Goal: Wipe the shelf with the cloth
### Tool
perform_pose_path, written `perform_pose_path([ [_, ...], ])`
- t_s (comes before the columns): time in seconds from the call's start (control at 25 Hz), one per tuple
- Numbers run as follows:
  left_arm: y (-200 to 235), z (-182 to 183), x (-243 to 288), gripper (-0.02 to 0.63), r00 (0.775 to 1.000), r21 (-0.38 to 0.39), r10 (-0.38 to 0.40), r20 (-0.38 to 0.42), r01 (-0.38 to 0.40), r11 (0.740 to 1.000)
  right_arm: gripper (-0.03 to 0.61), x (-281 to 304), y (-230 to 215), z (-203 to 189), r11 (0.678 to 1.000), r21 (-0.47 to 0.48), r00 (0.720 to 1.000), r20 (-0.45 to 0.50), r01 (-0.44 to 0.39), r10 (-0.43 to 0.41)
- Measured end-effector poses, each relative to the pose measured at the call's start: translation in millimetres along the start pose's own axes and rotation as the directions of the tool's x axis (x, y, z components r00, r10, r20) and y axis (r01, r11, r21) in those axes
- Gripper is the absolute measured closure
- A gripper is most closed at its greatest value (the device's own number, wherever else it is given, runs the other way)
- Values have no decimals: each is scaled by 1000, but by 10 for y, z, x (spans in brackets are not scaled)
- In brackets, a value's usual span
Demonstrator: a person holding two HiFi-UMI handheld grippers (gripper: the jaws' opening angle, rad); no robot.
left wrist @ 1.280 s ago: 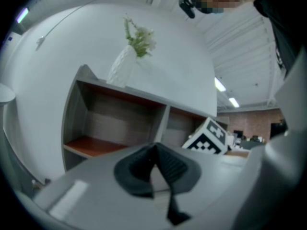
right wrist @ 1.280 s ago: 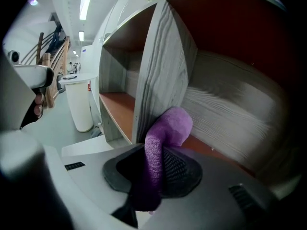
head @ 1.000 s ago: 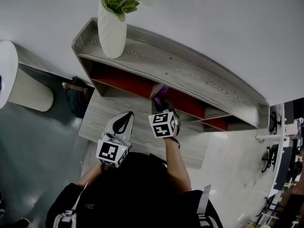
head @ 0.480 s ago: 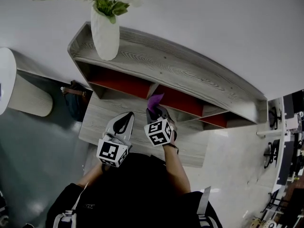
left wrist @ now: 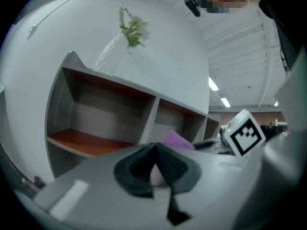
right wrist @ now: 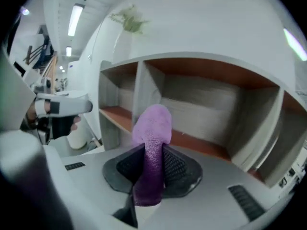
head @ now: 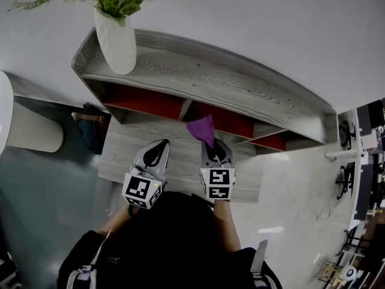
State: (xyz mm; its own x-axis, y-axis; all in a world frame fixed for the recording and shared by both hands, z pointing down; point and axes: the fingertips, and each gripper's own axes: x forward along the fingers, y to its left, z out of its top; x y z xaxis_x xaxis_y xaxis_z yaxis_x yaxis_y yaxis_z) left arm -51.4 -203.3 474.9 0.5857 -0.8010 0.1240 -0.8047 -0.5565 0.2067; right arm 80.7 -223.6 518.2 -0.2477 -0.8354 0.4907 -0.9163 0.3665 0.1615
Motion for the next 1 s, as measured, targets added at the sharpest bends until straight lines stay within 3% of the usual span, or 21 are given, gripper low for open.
perform_pose_path([
  [0.16, -59, 11, 38, 609, 1000, 13, -23, 1, 23, 1000, 500, -139, -673, 153, 977, 84, 979, 40, 197, -200],
  [0.32, -42, 42, 74, 609, 1000, 13, -24, 9, 24, 1000, 500, -73, -1255, -39, 924, 156, 937, -33, 350, -349],
  [0.48, -39, 82, 83, 609, 999, 20, -33, 14, 32, 999, 500, 14, -1639, -270, 879, 161, 893, -111, 449, -436],
  [0.64, -42, 74, 111, 609, 999, 17, -40, 9, 40, 999, 500, 118, -1745, -459, 867, 126, 871, -175, 483, -460],
  [1.0, -81, 57, 189, 609, 998, 13, -61, 0, 61, 998, 500, 338, -1700, -502, 882, 42, 862, -240, 469, -447],
])
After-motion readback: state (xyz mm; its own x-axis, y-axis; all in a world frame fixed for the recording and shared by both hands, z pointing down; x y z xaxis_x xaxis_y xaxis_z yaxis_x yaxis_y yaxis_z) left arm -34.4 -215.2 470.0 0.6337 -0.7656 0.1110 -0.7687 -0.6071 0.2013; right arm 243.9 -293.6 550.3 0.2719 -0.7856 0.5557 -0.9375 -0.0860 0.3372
